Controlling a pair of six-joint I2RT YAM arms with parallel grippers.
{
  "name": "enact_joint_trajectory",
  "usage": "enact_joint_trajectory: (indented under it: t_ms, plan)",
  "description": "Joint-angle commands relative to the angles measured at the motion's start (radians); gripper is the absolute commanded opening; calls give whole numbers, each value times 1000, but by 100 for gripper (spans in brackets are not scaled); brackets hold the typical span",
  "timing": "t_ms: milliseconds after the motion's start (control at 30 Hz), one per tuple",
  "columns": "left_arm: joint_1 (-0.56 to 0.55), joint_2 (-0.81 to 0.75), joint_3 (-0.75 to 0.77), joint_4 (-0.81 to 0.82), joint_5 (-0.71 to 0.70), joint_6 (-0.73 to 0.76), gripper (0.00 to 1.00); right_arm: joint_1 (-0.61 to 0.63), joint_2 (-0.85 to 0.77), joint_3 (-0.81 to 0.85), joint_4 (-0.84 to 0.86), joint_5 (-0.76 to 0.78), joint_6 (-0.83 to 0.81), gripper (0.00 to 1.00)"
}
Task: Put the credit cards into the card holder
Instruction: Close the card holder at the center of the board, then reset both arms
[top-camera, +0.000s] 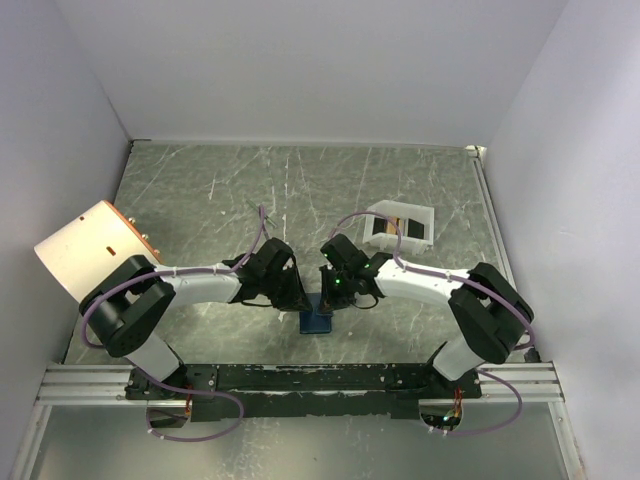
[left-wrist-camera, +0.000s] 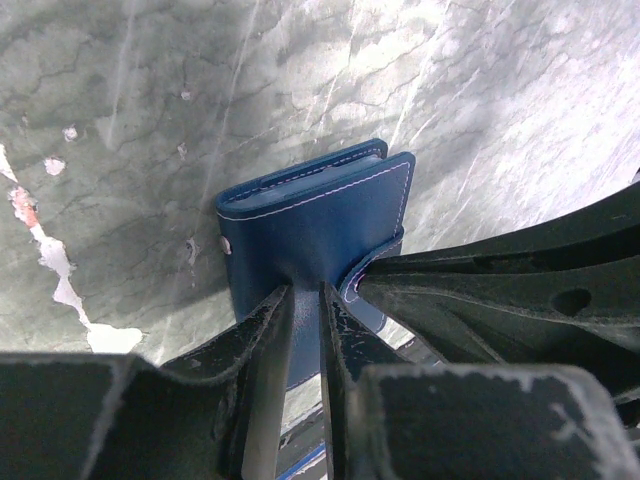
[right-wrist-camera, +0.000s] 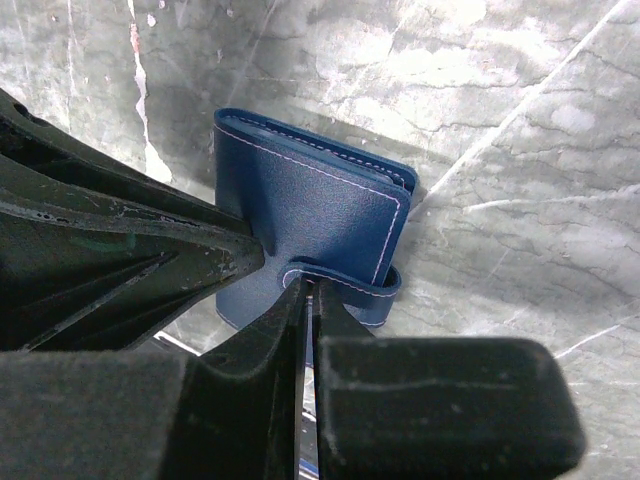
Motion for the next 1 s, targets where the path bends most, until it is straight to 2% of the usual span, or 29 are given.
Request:
enact_joint_trajectory:
  t_ms: [0,133,233,433,567,600,633,667,733,833,900,967]
  plan:
    - [-31,71,-46,5,-6,8,29,30,116,-50,18,152,-15,4]
    - [-31,33,-45,-11,-28,0,30,32,99,-33,13,154,-17,3]
    - [-32,-23,-36,-36,-59,2,34,32,58,-13,5,165,-22,4]
    - [-31,-185,51,-213,-195,33,45,30,-80,58,-58,255,-22,11]
    - [-32,-337,120,-354,-307,47,55,29,-205,86,-102,351,-26,22]
    - [-32,-375,139,-379,-327,58,58,28,-253,93,-110,374,-27,26]
    - [-32,-415,157,-406,-347,72,65,27,-288,96,-114,395,-31,30]
    - [-32,-452,180,-434,-368,83,83,28,-328,98,-119,417,-31,35]
    - [-32,-520,220,-488,-406,105,95,29,-403,105,-129,459,-34,45]
    - [-32,-604,268,-538,-434,150,100,27,-512,126,-156,536,-41,69]
    - [-32,-663,291,-551,-425,186,100,28,-570,149,-176,580,-53,98]
    - [-31,-717,302,-540,-405,225,99,29,-618,176,-207,619,-59,100]
